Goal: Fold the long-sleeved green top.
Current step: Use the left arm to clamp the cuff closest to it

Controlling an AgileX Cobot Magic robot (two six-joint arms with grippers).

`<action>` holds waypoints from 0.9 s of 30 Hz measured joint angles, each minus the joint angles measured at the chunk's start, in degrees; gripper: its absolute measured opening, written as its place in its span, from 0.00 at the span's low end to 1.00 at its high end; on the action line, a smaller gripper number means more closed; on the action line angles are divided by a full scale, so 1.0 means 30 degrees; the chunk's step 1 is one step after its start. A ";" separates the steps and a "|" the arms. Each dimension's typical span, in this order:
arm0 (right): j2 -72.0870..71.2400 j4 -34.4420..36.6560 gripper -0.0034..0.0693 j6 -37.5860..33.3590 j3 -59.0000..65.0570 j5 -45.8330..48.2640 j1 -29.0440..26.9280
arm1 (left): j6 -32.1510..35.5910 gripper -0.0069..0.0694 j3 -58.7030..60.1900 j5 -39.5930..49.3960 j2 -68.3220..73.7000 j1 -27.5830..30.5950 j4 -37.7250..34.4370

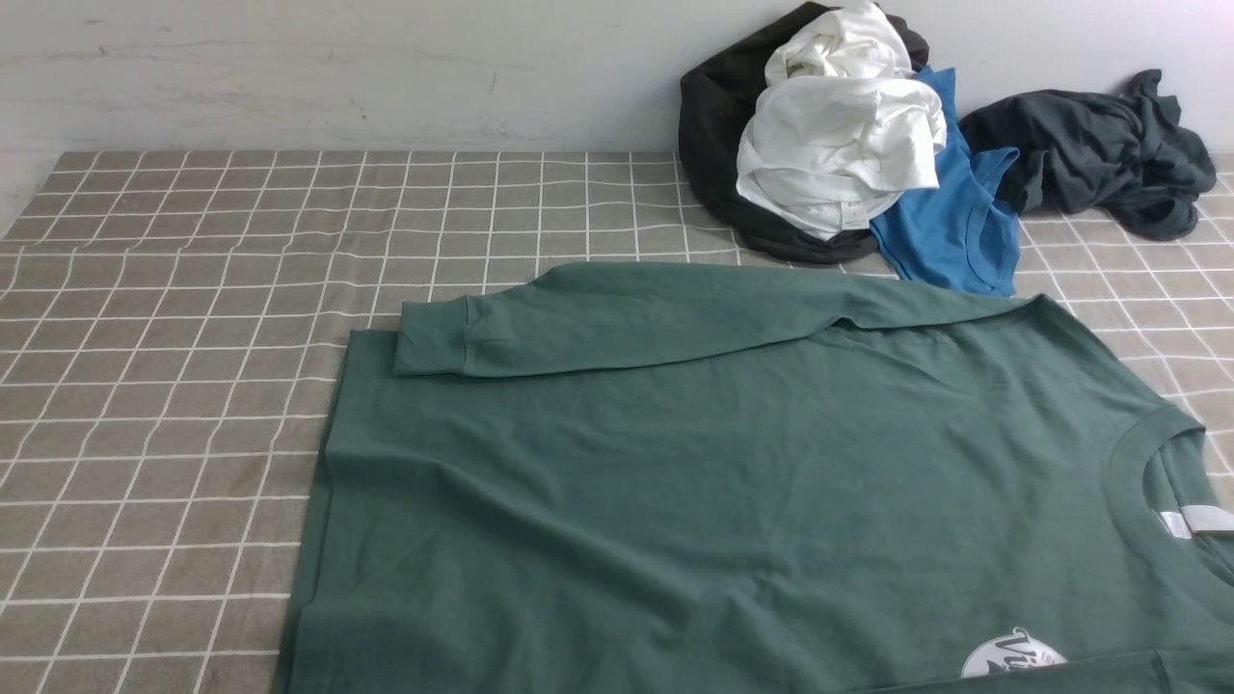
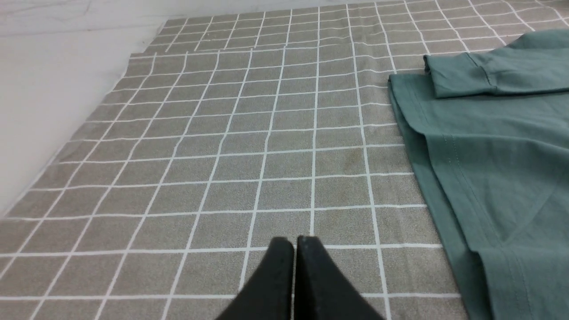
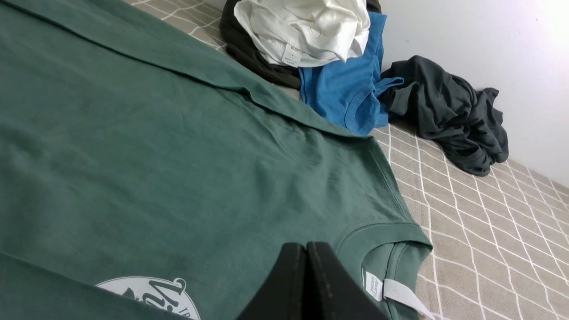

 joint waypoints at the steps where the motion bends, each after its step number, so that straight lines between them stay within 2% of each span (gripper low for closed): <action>1: 0.0000 -0.0173 0.03 0.0000 0.0000 0.0022 0.0000 | 0.0000 0.08 0.0000 -0.0041 0.0000 0.0000 0.0091; 6: 0.0000 -0.1049 0.03 0.0000 0.0000 0.0040 0.0000 | -0.0514 0.08 0.0000 -0.1298 0.0000 0.0000 0.0253; 11: 0.0000 -0.1134 0.03 0.0000 0.0000 0.0043 0.0000 | -0.2162 0.08 0.0000 -0.2767 0.0000 0.0000 -0.0555; 15: 0.0000 -0.1138 0.03 0.0000 0.0000 0.0060 0.0000 | -0.6261 0.08 0.0000 -0.5011 0.0000 0.0000 -0.3406; 16: 0.0000 -0.1138 0.03 0.0000 0.0000 0.0060 0.0000 | -0.6261 0.08 0.0000 -0.5094 0.0000 0.0000 -0.3586; 17: 0.0000 -0.1138 0.03 0.0000 0.0000 0.0060 0.0000 | -0.7413 0.08 0.0000 -0.5408 0.0000 0.0000 -0.4316; 20: 0.0000 -0.1154 0.03 0.0000 0.0000 0.0060 0.0000 | -1.0587 0.08 0.0000 -0.5950 0.0000 0.0000 -0.7227; 23: 0.0000 -0.1175 0.03 0.0000 0.0000 0.0060 0.0000 | -1.1670 0.08 0.0000 -0.5598 0.0000 0.0000 -0.8350; 27: 0.0000 -0.0808 0.03 0.0000 0.0000 0.0101 0.0000 | -1.1998 0.08 0.0000 -0.4306 0.0000 0.0000 -0.8750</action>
